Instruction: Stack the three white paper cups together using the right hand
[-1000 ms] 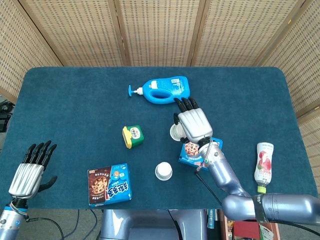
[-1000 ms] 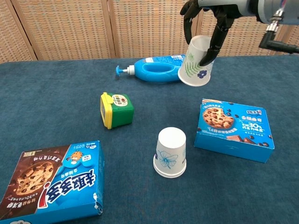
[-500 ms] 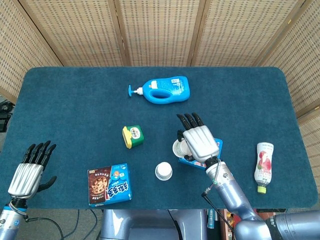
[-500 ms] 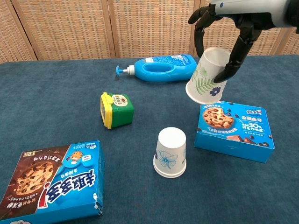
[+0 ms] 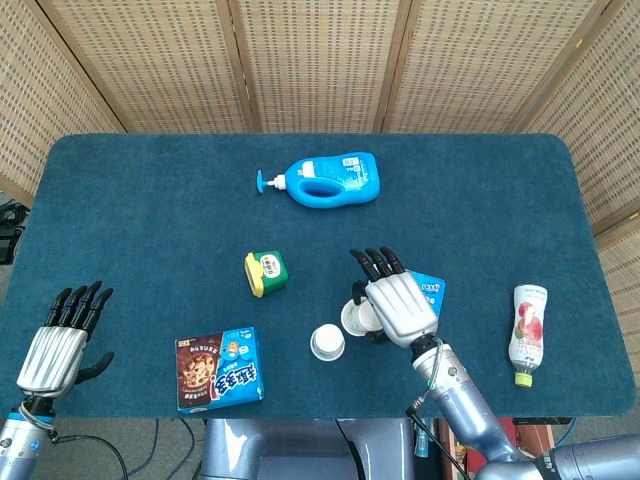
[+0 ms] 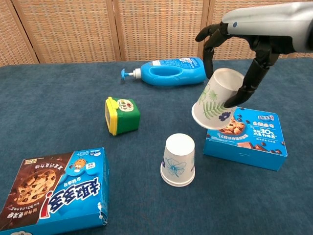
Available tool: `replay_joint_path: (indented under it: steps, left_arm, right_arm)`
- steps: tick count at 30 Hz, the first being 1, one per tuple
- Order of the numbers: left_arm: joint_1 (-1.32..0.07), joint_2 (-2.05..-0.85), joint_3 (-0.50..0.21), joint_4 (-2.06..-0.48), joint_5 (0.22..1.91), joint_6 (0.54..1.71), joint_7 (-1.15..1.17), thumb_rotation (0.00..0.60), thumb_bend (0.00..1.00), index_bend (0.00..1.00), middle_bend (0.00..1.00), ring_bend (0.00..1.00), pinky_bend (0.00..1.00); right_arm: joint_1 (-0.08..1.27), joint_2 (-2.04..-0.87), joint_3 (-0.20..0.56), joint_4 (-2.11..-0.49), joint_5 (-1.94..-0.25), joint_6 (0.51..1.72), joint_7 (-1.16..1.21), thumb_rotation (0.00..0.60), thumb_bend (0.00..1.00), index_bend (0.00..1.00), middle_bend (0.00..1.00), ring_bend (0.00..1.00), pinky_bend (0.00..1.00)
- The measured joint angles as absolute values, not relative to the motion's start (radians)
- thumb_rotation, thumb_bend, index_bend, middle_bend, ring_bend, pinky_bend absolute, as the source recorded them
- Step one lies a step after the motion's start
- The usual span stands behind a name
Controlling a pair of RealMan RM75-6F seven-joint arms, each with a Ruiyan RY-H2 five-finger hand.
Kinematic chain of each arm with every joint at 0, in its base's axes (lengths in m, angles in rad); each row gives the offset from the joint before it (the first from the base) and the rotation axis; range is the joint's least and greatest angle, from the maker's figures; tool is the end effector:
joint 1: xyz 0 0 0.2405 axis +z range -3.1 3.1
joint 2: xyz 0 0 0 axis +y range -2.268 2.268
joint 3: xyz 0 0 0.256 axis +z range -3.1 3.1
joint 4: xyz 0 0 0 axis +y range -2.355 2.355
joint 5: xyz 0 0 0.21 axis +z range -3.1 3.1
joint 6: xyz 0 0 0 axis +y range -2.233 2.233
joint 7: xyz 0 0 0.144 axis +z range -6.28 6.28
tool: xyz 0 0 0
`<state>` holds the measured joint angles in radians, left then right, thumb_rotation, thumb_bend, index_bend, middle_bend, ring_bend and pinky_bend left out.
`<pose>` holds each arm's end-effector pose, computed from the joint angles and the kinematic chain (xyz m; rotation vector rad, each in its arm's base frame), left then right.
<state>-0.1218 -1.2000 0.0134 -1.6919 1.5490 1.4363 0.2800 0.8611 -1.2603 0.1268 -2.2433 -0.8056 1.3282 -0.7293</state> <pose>-0.2798 0.1749 0.1101 -1.5698 -0.8334 -0.8099 -0.0584 -0.2704 0.0697 1.8588 -0.9435 0.9508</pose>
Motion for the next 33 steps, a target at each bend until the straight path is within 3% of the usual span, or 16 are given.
replay_joint_path:
  steps: [21, 33]
  left_arm:
    - [-0.12, -1.197, 0.013, -1.694, 1.551, 1.442, 0.277, 0.6, 0.26, 0.0, 0.0, 0.0, 0.0]
    - [-0.12, -1.196, 0.013, -1.694, 1.554, 1.442, 0.271, 0.6, 0.26, 0.0, 0.0, 0.0, 0.0]
  right_arm:
    - [0.869, -1.403, 0.119, -2.233, -0.82, 1.324, -0.777, 0.6, 0.1, 0.53, 0.12, 0.0, 0.09]
    - [0.896, -1.475, 0.135, -2.149, -0.762, 1.289, -0.792, 0.6, 0.1, 0.53, 0.12, 0.0, 0.09]
